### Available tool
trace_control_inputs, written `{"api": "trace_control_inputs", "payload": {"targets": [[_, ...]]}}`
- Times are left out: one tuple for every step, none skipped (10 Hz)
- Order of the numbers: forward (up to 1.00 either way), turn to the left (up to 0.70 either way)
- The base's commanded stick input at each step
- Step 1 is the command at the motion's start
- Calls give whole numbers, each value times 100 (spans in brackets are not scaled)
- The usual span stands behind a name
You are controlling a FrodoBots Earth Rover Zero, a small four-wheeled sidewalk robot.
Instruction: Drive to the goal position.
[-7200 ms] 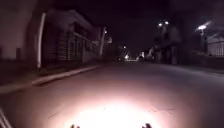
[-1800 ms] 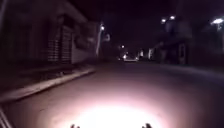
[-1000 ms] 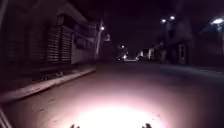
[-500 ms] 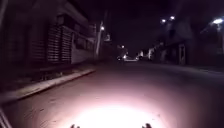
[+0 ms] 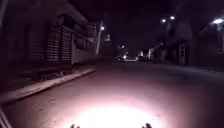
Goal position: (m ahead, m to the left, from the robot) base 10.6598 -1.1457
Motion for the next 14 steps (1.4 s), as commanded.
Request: {"api": "trace_control_inputs", "payload": {"targets": [[50, 0], [50, -1], [50, -4], [50, -8], [50, -11], [50, -12], [50, -10], [50, -8], [50, -5], [50, -3], [50, -1], [50, 0], [50, 0], [50, 0]]}}
